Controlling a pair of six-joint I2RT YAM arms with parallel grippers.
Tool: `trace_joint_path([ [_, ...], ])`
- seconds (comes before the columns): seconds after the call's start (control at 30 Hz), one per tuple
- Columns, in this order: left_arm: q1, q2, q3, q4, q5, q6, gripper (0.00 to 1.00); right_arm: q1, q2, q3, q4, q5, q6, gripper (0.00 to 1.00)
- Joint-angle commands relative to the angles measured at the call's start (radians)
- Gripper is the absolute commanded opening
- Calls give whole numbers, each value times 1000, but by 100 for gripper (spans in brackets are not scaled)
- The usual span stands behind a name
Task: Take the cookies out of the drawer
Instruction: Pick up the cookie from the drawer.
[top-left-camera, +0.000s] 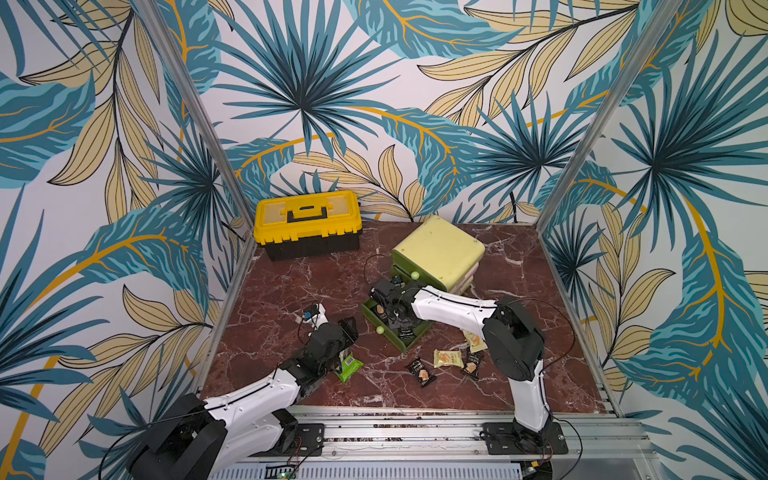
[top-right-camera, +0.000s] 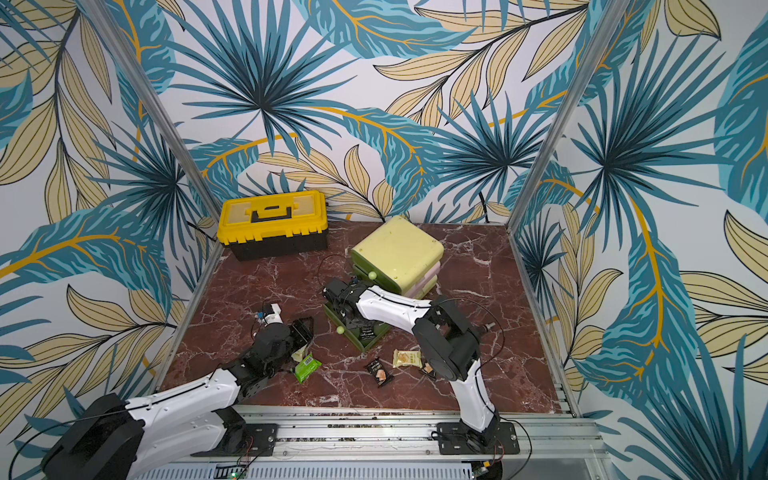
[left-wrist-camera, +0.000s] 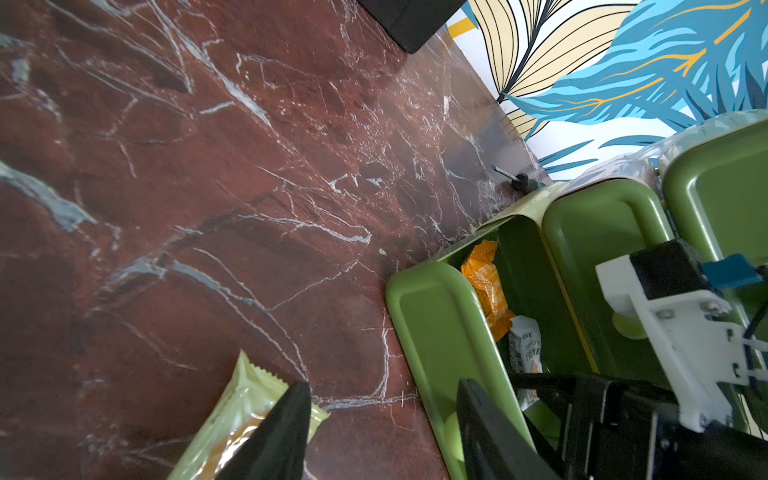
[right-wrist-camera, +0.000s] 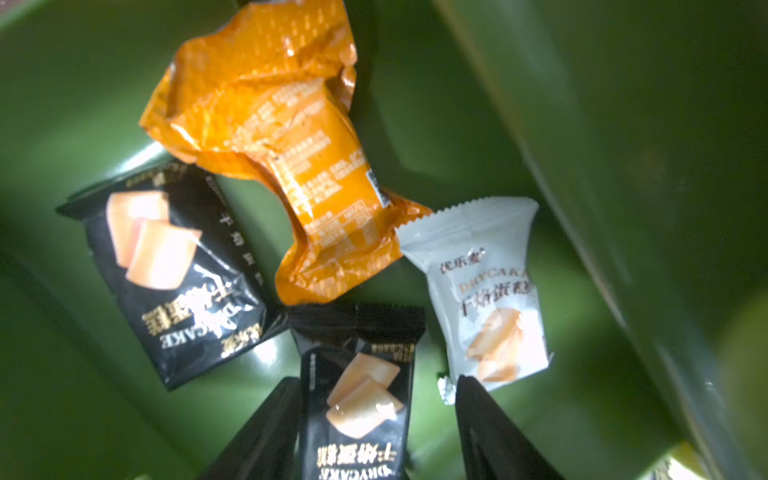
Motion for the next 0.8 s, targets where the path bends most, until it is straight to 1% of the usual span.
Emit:
trace_joint_path([
  [0.0,8,-13,25,-16,-4,4,61,-6,28,5,5,-16,28,62],
  [0.37,10,-2,25,-8,-4,1,61,-26,31,-33,53,-85,70,61],
  [0.57,9,14,28,1,2,3,61,-38,30,-54,64,-97,84,59],
  [0.77,9,22,29,6,2,4,60,-40,34,-65,72,-109,86,56],
])
